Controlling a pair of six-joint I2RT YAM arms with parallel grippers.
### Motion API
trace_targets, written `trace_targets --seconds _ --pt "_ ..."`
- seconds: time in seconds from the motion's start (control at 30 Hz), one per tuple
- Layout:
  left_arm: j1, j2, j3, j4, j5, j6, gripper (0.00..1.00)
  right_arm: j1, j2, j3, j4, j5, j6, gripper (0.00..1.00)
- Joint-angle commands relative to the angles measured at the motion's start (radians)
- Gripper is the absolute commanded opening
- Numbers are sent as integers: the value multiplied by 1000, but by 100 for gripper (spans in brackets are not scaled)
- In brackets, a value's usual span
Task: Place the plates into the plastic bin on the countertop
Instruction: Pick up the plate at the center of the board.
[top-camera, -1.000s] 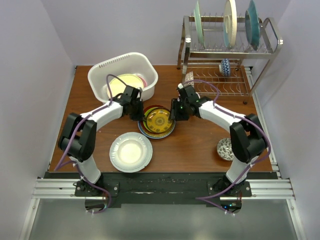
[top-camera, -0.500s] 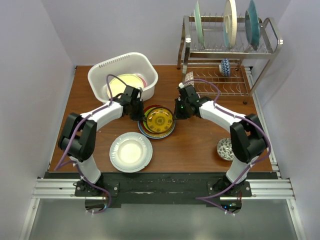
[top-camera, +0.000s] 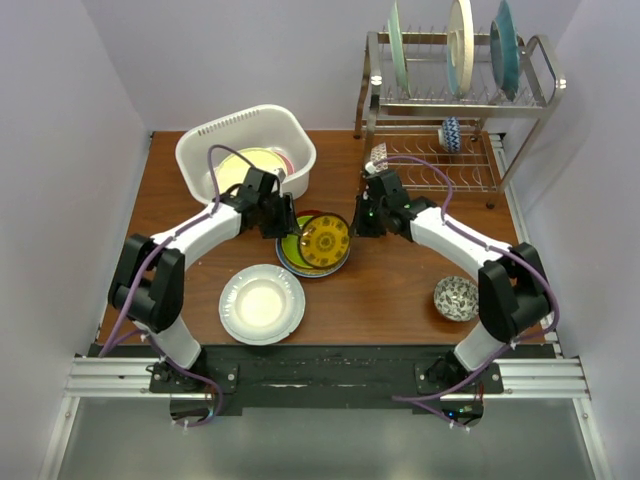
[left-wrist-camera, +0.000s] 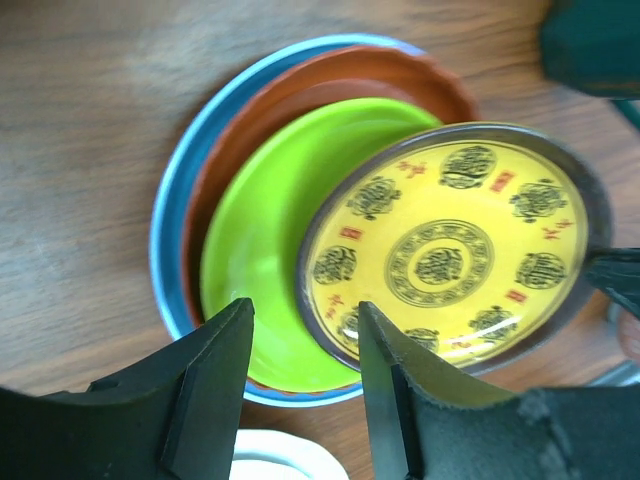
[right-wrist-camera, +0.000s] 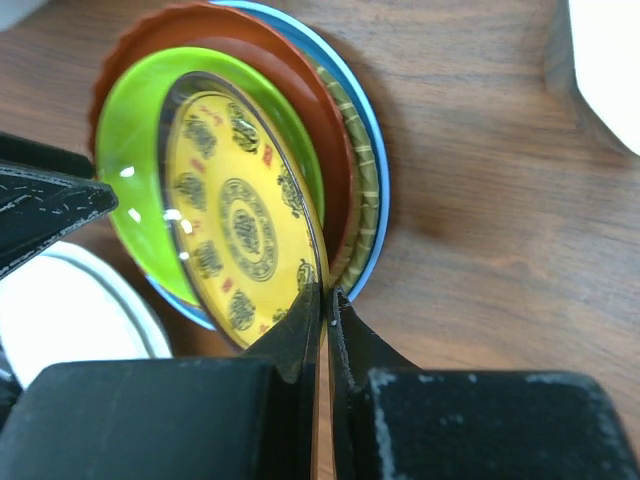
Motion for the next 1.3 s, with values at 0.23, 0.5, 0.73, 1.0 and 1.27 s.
trace_targets --seconds 0.23,0.5,0.73,1.0,1.27 --pt "-5 -45 -38 148 189 13 51 -11 -131 -25 38 -15 67 0" --pt "-7 -55 -60 185 225 8 41 -63 -188 -31 49 -85 111 0" --pt "-7 -46 -80 222 280 -10 41 -126 -232 -48 55 -141 125 0" --pt "-7 -55 -147 444 424 -116 44 -135 -242 -71 67 -191 139 0" --pt "-7 -74 -228 601 456 -211 0 -134 -260 -102 81 -219 140 0"
